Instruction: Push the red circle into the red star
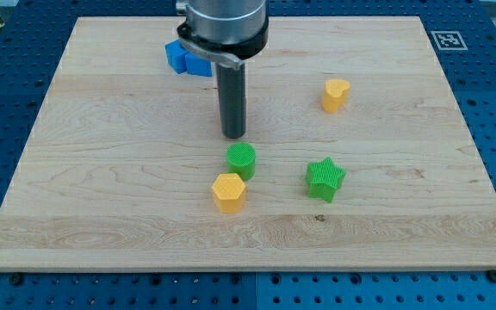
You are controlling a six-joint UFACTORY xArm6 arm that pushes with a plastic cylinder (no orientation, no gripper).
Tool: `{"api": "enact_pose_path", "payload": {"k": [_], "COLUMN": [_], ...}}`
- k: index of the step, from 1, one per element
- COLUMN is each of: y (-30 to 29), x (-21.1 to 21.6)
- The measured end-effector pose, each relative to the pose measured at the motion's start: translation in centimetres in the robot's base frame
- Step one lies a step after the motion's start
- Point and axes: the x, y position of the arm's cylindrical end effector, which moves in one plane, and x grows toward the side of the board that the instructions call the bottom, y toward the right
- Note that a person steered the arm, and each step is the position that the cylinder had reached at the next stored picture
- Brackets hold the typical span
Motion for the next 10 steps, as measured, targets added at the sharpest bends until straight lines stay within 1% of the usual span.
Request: {"api": "enact_pose_path", "payload": {"k": [2,5,6,8,9,10], "y": [0.6,0.6,0.6,-2.7,-2.8,-3.6], "x": [-5.4,-10.1,-10.3,-10.1,-11.0,-13.1]}}
